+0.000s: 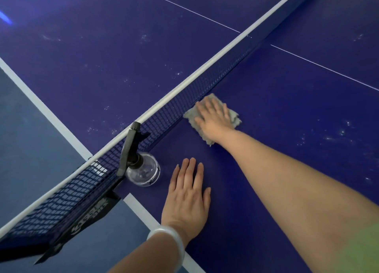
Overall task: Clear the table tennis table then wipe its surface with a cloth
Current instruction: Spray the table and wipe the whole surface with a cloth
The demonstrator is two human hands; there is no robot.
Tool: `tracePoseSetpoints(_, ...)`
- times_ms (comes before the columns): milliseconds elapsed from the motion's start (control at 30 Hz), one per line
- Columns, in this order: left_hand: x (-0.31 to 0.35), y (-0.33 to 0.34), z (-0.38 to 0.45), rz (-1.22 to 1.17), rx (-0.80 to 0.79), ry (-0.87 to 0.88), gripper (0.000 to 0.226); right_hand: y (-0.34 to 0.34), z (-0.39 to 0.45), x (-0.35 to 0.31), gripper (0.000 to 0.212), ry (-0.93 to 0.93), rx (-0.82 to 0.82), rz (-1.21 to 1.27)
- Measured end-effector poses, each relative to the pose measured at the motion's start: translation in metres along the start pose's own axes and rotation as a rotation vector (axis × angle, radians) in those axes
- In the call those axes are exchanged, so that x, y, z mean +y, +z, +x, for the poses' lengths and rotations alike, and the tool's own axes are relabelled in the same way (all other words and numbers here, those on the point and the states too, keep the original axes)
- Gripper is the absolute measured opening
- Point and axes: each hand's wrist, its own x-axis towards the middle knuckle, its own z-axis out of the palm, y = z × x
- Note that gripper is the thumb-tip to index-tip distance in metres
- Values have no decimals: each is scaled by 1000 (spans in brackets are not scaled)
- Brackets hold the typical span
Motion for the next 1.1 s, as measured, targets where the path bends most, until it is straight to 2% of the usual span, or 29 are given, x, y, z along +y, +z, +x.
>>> tracePoseSetpoints(67,0,-1,0,-2,7,1,58,15,-36,-5,56,-147,26,-59)
tracePoseSetpoints(133,0,0,1,-6,13,3,58,24,-65,17,56,-159,85,-143)
tracePoseSetpoints(167,-1,0,1,-9,15,4,58,23,-74,37,56,-68,124,-144)
tracePoseSetpoints(233,-1,1,0,-8,19,4,58,13,-82,82,58,269,175,-98)
tracePoseSetpoints(300,0,2,0,-9,15,-2,59,5,-84,107,59,578,146,-25)
tracePoseSetpoints(367,0,1,0,-12,15,-4,59,11,-81,93,60,657,173,-13)
tracePoseSetpoints(433,0,0,0,-10,24,1,59,25,-84,57,60,532,221,-40)
tracePoseSetpoints(533,0,0,0,0,38,14,59,47,-111,18,59,221,224,-103)
tracePoseSetpoints(600,0,-1,0,5,46,15,59,53,-138,25,59,123,213,-138)
tracePoseSetpoints(633,0,-1,0,8,49,12,59,54,-152,38,60,137,211,-148)
tracePoseSetpoints(700,1,-1,0,16,48,0,59,56,-181,75,61,306,229,-132)
tracePoseSetpoints(767,1,0,0,15,35,-4,59,58,-210,96,62,589,257,-66)
tracePoseSetpoints(833,1,1,0,19,32,0,60,68,-223,80,59,791,304,-16)
tracePoseSetpoints(867,0,2,0,18,37,5,61,73,-225,59,58,812,343,-17)
tracePoseSetpoints(933,-1,4,0,15,53,12,61,83,-230,11,60,680,378,-47)
tracePoseSetpoints(1033,-3,7,-1,9,57,20,63,94,-258,-22,61,319,232,-163)
tracePoseSetpoints(1067,-3,7,-1,3,53,20,64,93,-271,-9,60,288,212,-174)
tracePoseSetpoints(1100,-3,7,-1,-2,49,21,65,94,-284,10,60,332,231,-191)
